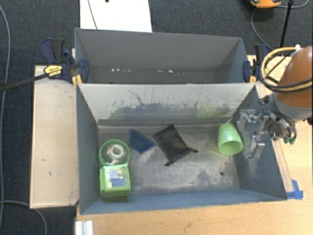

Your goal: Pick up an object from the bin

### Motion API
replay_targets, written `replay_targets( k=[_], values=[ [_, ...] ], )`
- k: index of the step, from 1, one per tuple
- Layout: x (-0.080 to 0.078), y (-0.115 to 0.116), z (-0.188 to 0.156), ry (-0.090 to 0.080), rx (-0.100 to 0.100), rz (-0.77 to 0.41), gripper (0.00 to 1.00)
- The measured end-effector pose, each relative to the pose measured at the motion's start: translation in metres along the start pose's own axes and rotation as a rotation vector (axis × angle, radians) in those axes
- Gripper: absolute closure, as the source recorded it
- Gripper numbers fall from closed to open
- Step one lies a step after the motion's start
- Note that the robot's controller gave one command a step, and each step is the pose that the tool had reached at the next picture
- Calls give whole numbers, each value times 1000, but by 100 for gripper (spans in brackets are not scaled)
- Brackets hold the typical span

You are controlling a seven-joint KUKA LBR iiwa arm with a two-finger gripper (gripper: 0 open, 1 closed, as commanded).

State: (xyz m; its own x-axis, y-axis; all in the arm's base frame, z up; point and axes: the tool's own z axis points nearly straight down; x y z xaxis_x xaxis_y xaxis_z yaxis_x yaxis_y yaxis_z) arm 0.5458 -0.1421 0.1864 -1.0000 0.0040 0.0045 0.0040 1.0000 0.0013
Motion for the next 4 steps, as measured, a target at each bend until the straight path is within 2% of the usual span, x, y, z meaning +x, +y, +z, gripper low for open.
replay_targets(
  k=[1, 2, 3, 4],
  values=[
    [-2, 0, -4, -8, 2, -4, 0],
    [-18, 12, 37, -15, 4, -23, 0],
    [-39, 19, 79, -12, 2, -40, 0],
    [-47, 14, 91, -17, -2, 48, 0]
  ],
)
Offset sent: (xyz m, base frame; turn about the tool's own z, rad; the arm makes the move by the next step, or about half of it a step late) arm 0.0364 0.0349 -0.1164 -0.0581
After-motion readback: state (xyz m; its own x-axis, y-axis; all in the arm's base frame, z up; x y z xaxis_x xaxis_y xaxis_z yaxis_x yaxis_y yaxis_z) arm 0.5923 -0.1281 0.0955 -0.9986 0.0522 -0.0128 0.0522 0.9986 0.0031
